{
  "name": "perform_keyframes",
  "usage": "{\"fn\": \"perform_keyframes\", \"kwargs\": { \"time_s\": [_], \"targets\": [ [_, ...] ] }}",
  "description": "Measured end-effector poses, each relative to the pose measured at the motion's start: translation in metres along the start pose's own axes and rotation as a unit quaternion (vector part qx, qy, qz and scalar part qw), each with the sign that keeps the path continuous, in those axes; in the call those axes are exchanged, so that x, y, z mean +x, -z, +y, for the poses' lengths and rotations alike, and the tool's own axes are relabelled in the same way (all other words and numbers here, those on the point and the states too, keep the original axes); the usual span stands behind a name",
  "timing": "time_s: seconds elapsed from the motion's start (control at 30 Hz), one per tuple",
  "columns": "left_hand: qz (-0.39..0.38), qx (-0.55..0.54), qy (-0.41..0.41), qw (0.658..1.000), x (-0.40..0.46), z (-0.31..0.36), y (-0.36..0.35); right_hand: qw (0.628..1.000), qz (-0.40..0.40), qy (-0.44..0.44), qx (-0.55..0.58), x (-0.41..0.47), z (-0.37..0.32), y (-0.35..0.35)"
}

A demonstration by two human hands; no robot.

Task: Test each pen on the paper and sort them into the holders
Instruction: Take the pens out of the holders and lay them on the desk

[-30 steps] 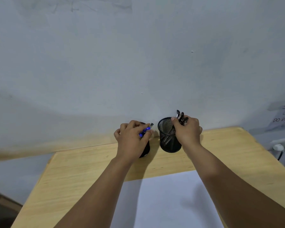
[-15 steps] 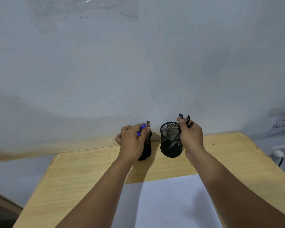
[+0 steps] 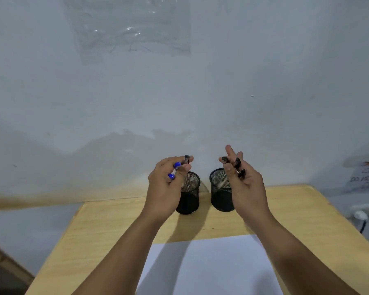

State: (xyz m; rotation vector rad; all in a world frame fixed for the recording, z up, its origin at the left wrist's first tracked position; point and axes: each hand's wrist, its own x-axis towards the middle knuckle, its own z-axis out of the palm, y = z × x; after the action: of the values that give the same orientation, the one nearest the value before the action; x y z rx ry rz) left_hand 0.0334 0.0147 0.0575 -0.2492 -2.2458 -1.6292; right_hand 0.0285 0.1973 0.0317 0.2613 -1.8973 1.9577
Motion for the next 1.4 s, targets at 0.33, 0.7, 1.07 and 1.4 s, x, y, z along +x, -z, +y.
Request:
{"fn": "perform_keyframes", "kwargs": {
  "time_s": [0.33,0.7,1.07,1.4],
  "targets": [
    [0.041,-0.043,0.071,0.996,-0.071,0.000,0.070,0.996,-0.080,-0.029,0.035,-0.063,-0.020,-0.069],
    [0.063,-0.044,0.207,0.975,-0.127,-0.028,0.159,0.955,-0.134,-0.244,0.100,-0.135,-0.009,-0.157],
    [-0.047,-0.021,0.392,0.918,-0.142,-0.062,0.181,0.894,-0.176,-0.408,-0.063,-0.163,0.026,-0.186],
    [-0.042,0.018,0.428,0.903,-0.146,-0.079,0.178,0.885,-0.176,-0.427,-0.060,-0.159,0.020,-0.188]
  ]
}}
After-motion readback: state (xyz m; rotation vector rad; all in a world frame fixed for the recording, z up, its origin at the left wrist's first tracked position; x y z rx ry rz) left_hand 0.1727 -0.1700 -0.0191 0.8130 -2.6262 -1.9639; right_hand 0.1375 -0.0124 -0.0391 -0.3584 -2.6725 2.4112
